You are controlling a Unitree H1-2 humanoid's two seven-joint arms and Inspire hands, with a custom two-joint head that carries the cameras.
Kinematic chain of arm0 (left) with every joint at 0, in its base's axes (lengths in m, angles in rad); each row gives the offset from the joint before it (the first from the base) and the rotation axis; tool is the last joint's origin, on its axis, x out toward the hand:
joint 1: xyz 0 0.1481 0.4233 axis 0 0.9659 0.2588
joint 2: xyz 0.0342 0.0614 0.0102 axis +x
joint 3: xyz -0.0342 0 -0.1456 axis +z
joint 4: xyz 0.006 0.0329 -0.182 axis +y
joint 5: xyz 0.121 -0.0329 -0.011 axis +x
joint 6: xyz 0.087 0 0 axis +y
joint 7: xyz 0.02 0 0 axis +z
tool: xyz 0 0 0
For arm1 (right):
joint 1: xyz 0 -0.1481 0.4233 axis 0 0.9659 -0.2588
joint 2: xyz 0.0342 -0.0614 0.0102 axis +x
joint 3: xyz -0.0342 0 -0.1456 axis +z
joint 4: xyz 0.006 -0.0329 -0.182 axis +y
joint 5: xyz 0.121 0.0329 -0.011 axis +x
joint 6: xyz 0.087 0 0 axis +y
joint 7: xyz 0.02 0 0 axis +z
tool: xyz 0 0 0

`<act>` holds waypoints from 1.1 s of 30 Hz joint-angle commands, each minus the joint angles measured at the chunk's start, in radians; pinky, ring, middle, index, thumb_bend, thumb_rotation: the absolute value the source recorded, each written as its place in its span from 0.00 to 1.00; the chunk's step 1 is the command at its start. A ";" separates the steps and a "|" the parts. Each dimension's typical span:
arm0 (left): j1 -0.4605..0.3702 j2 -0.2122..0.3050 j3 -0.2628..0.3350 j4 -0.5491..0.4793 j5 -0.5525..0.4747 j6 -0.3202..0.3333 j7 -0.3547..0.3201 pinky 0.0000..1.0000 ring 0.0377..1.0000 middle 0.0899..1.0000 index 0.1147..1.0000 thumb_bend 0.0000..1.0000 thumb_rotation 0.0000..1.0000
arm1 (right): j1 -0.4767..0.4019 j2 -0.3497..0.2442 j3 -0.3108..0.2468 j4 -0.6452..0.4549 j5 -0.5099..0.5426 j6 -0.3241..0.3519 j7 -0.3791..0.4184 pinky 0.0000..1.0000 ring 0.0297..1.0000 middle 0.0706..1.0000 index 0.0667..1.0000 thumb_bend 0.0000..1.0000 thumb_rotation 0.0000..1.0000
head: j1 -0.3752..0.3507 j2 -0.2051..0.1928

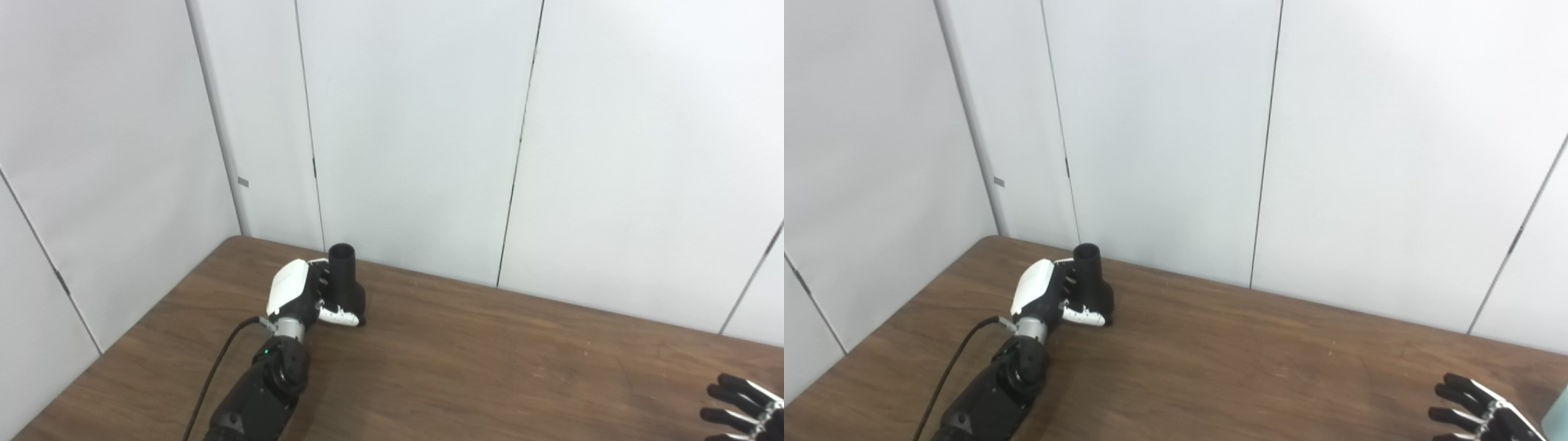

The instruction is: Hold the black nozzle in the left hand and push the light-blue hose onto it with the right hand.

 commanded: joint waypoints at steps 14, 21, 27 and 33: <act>0.085 -0.090 -0.254 -0.294 -0.018 0.015 -0.376 0.87 0.57 0.40 0.44 0.53 0.00 | -0.036 0.030 0.029 -0.079 -0.068 0.015 -0.034 0.52 0.63 0.72 0.71 0.70 0.12 | -0.158 0.050; 0.065 -0.120 -0.347 -0.355 0.021 0.005 -0.425 0.96 0.59 0.41 0.43 0.53 0.00 | -0.048 0.044 0.035 -0.133 -0.096 0.126 -0.045 0.54 0.64 0.72 0.71 0.69 0.10 | -0.211 0.071; 0.017 -0.191 -0.410 -0.302 0.079 -0.042 -0.404 0.96 0.60 0.42 0.43 0.53 0.00 | -0.057 0.041 0.039 -0.116 -0.092 0.090 -0.037 0.50 0.63 0.71 0.71 0.68 0.07 | -0.246 0.080; -0.007 -0.246 -0.404 -0.215 0.091 -0.093 -0.357 0.95 0.60 0.41 0.43 0.52 0.00 | -0.063 0.037 0.043 -0.111 -0.102 0.077 -0.036 0.50 0.63 0.71 0.71 0.67 0.06 | -0.290 0.091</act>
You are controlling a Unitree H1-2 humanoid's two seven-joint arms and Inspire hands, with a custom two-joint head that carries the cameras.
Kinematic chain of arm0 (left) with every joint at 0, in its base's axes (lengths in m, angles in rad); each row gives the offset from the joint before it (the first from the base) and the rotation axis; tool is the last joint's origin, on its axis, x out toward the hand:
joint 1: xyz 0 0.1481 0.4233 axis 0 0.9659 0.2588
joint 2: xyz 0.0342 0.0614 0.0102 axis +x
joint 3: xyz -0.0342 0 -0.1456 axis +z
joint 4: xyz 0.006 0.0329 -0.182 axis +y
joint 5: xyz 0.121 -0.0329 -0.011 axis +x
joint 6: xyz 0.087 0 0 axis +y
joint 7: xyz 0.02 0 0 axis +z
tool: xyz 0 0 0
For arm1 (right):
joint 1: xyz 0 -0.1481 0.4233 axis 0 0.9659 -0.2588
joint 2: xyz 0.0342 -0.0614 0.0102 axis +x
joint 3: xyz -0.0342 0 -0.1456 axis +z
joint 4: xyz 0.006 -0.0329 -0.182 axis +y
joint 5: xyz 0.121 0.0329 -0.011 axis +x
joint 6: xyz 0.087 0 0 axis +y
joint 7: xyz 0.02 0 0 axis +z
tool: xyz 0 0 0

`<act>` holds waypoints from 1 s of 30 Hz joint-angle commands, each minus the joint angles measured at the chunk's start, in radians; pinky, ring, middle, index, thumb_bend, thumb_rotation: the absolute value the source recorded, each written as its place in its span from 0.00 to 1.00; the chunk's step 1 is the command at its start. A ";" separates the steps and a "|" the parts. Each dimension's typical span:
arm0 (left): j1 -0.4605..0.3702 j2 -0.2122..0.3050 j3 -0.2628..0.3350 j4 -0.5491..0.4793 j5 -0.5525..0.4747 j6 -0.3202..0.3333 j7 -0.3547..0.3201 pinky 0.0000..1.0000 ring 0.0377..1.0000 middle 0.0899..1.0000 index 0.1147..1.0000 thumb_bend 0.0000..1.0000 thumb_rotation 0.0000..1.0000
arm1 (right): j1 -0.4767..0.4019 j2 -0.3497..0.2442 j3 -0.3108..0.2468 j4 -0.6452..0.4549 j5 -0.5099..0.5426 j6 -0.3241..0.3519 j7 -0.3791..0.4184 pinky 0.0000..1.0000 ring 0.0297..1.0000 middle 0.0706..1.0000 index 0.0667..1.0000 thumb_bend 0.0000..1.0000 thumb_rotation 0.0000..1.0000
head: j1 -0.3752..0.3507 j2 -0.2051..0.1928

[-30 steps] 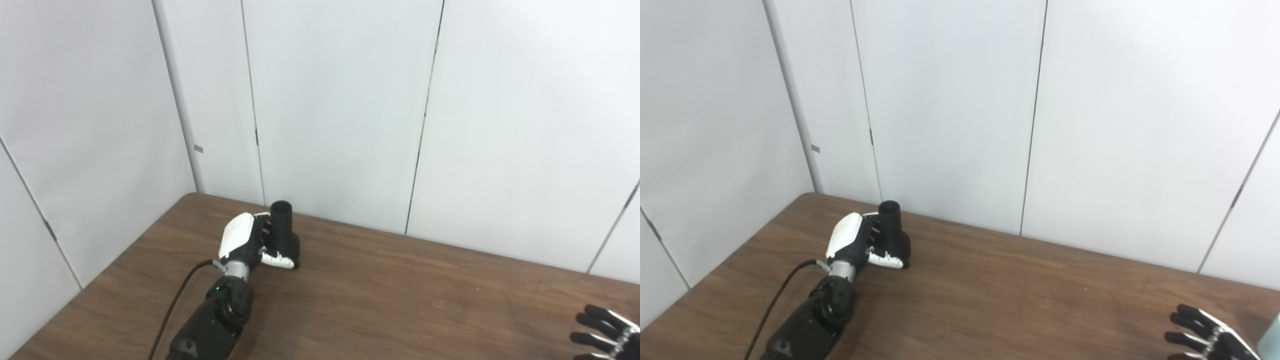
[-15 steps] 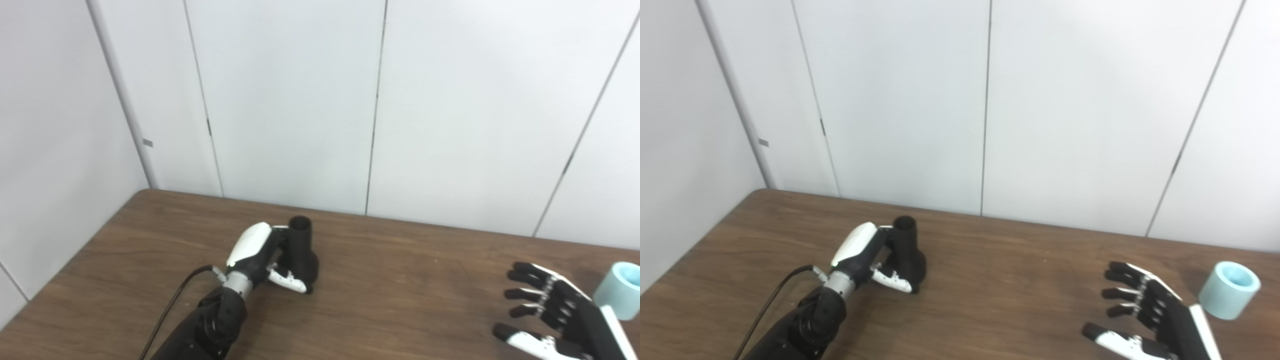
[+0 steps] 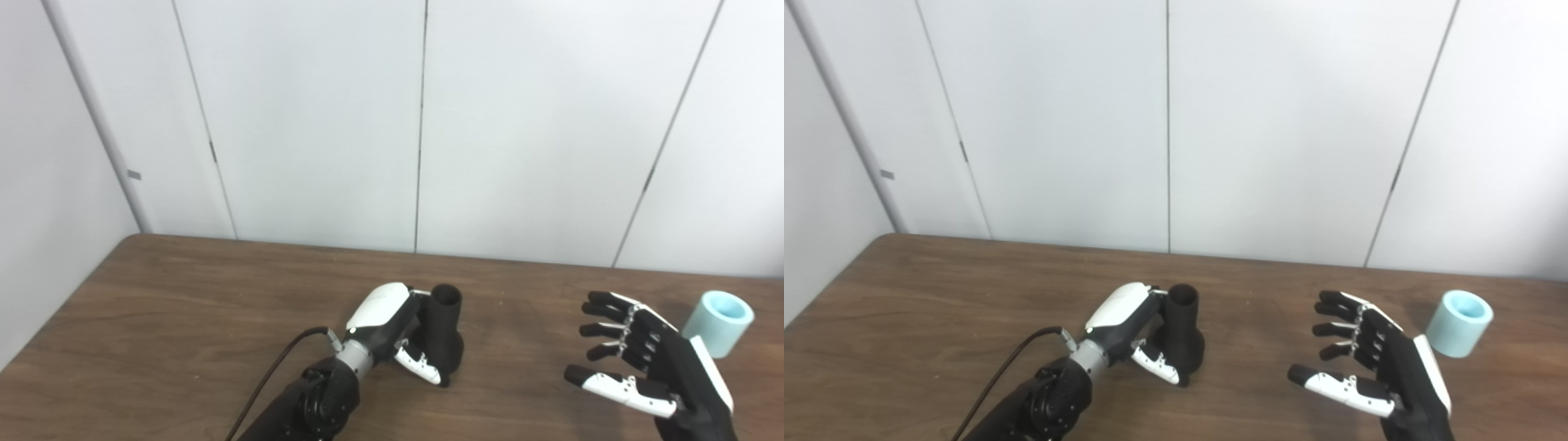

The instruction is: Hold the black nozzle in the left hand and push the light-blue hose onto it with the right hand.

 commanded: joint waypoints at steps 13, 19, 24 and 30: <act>-0.021 -0.069 -0.078 0.174 0.088 -0.070 0.034 0.94 0.61 0.42 0.43 0.52 0.00 | -0.064 -0.109 -0.093 -0.108 0.045 0.051 0.021 0.56 0.63 0.71 0.72 0.68 0.07 | -0.117 -0.026; -0.024 -0.053 -0.074 0.234 0.084 -0.120 0.067 0.95 0.60 0.42 0.43 0.52 0.00 | -0.199 -0.300 -0.176 -0.117 -0.093 0.135 0.091 0.52 0.61 0.69 0.71 0.77 0.12 | -0.201 -0.055; -0.018 -0.037 -0.061 0.273 0.078 -0.172 0.095 0.95 0.59 0.41 0.43 0.52 0.00 | -0.340 -0.325 -0.265 -0.042 -0.295 0.135 0.304 0.50 0.62 0.71 0.71 0.84 0.11 | -0.289 -0.094; -0.022 -0.008 -0.052 0.312 0.073 -0.218 0.114 0.96 0.59 0.42 0.43 0.53 0.00 | -0.545 -0.343 -0.308 0.084 -0.776 0.135 0.759 0.57 0.73 0.85 0.80 0.85 0.10 | -0.410 -0.132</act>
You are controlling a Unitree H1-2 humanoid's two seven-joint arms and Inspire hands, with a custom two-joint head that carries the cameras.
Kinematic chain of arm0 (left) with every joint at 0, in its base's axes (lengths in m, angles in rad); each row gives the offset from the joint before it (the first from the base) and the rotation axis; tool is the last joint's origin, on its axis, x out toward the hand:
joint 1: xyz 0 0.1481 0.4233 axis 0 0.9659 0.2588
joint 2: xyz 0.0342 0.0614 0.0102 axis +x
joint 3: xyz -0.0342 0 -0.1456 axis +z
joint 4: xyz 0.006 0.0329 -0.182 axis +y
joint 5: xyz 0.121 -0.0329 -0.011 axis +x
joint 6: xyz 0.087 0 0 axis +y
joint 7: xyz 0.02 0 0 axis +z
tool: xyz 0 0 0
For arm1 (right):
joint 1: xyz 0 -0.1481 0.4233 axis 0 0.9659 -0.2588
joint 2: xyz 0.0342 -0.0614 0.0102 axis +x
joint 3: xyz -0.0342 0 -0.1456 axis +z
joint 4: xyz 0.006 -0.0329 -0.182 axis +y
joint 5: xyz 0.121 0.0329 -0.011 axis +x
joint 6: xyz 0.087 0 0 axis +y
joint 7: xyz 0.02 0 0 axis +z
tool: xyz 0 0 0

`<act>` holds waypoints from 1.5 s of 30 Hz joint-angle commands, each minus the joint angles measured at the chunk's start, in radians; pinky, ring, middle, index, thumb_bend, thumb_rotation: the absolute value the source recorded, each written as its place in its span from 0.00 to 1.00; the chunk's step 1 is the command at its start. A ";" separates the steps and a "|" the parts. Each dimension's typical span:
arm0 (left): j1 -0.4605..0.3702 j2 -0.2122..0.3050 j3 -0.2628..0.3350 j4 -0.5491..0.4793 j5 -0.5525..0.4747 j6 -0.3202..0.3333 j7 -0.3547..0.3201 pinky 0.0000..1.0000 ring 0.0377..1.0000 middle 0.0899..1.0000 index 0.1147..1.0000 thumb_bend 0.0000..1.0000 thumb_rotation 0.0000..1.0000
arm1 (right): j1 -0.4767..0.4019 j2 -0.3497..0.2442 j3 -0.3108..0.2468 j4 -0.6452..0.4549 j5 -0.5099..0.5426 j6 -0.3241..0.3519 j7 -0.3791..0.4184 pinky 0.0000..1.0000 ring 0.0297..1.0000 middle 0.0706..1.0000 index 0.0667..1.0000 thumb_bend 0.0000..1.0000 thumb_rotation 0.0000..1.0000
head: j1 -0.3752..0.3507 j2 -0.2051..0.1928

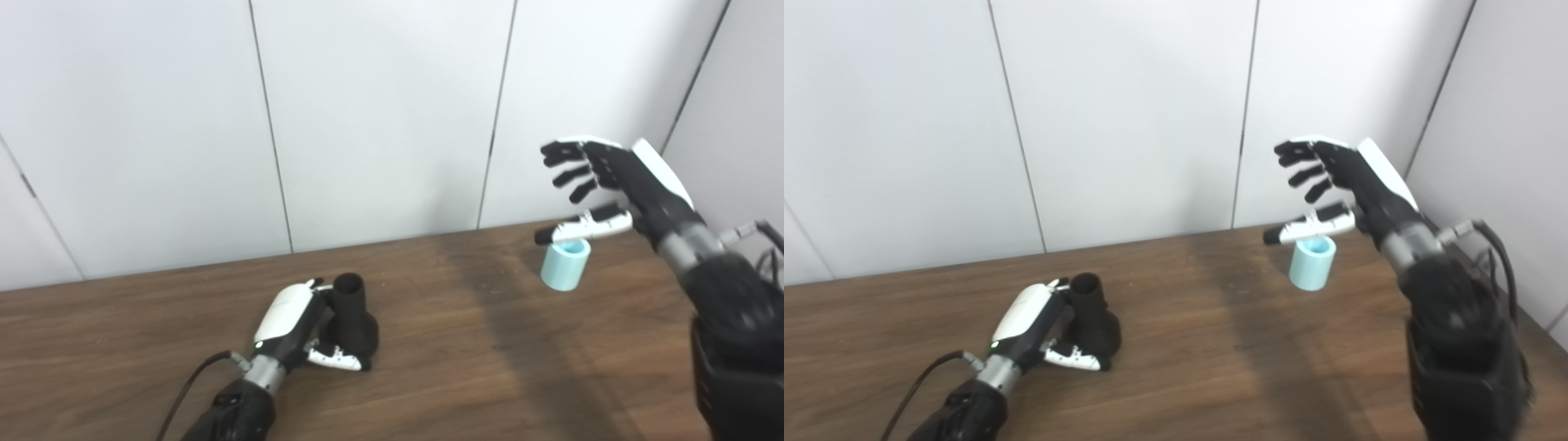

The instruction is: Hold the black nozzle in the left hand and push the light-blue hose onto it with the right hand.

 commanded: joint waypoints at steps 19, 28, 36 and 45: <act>0.047 0.062 -0.014 0.064 0.013 -0.035 -0.074 0.94 0.60 0.42 0.42 0.52 0.00 | -0.247 -0.198 0.229 0.480 -0.247 -0.003 0.086 0.80 0.94 0.95 0.90 0.95 0.30 | -0.089 -0.028; 0.052 0.066 -0.013 0.086 0.000 -0.051 -0.081 0.94 0.60 0.43 0.42 0.52 0.00 | -0.251 -0.178 0.253 0.625 -0.278 -0.003 0.033 0.76 0.91 0.96 0.92 0.97 0.35 | -0.088 -0.033; 0.066 0.076 -0.005 0.055 -0.006 -0.035 -0.099 0.94 0.59 0.41 0.43 0.52 0.00 | -0.252 -0.164 0.260 0.717 -0.254 -0.003 -0.033 0.70 0.86 0.94 0.92 0.94 0.23 | -0.075 -0.018; 0.080 0.072 -0.001 0.041 0.002 -0.015 -0.097 0.94 0.58 0.41 0.43 0.52 0.00 | -0.212 -0.186 0.351 0.769 -0.181 -0.021 -0.231 0.71 0.79 0.81 0.78 0.92 0.17 | -0.064 -0.007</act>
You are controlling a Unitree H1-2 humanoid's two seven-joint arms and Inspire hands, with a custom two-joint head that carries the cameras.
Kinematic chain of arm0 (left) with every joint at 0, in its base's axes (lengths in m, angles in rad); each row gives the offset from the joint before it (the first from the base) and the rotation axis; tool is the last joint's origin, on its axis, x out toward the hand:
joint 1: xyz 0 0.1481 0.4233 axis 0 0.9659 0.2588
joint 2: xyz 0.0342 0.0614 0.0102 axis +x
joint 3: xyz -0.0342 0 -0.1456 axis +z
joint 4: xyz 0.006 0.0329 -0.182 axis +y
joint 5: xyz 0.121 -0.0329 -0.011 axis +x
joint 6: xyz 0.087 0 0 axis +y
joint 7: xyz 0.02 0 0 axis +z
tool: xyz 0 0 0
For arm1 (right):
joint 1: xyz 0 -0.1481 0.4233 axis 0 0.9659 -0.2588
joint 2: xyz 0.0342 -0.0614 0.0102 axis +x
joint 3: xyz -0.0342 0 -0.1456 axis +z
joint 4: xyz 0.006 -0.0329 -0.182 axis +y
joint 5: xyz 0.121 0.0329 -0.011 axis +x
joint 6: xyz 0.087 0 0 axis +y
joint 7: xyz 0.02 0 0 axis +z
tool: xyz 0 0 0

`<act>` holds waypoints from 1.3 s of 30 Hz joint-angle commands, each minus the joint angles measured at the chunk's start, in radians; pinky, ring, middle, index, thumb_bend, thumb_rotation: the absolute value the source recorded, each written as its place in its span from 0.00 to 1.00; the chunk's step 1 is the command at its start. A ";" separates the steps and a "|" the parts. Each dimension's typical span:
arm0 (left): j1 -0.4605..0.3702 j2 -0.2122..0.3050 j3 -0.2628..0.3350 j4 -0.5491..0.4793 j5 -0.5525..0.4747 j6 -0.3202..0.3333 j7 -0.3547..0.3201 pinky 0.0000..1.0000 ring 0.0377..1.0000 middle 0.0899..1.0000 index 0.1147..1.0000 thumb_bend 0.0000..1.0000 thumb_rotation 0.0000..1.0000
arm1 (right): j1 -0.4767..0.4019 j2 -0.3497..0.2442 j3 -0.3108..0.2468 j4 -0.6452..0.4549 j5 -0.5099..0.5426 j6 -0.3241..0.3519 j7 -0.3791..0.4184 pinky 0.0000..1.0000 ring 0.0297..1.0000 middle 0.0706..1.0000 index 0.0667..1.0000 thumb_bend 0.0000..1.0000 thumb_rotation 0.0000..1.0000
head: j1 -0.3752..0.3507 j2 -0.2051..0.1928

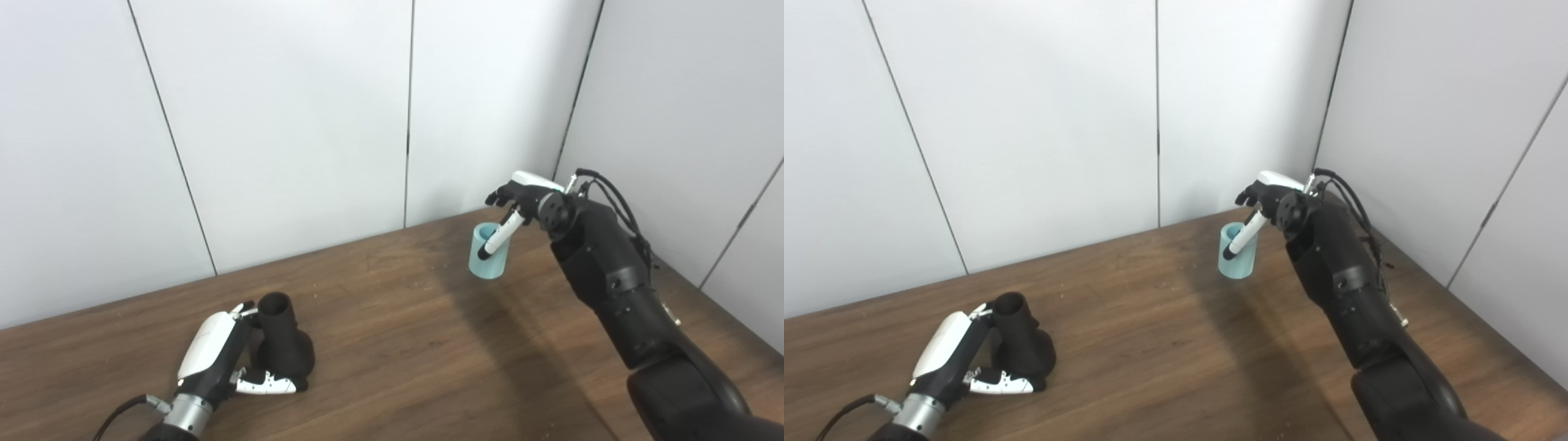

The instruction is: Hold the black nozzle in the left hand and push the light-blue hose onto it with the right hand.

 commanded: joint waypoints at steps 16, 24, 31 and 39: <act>0.065 0.037 -0.013 0.004 0.034 0.076 -0.100 0.92 0.58 0.41 0.43 0.52 0.00 | -0.012 -0.047 0.081 0.044 0.127 -0.002 -0.182 0.64 0.71 0.76 0.75 0.87 0.12 | 0.013 0.020; 0.068 0.042 -0.011 -0.003 0.037 0.082 -0.109 0.92 0.58 0.41 0.43 0.52 0.00 | -0.012 -0.045 0.104 0.049 0.154 -0.002 -0.234 0.60 0.68 0.73 0.73 0.83 0.07 | 0.014 0.027; 0.071 0.042 -0.011 -0.015 0.039 0.096 -0.116 0.92 0.57 0.41 0.43 0.52 0.00 | -0.003 -0.053 0.121 0.037 0.166 -0.013 -0.273 0.54 0.63 0.66 0.66 0.78 0.01 | 0.013 0.030; 0.073 0.044 -0.013 -0.025 0.044 0.103 -0.119 0.92 0.58 0.42 0.43 0.52 0.00 | 0.005 -0.035 0.102 0.054 0.190 -0.065 -0.423 0.48 0.50 0.47 0.41 0.52 0.00 | 0.011 0.038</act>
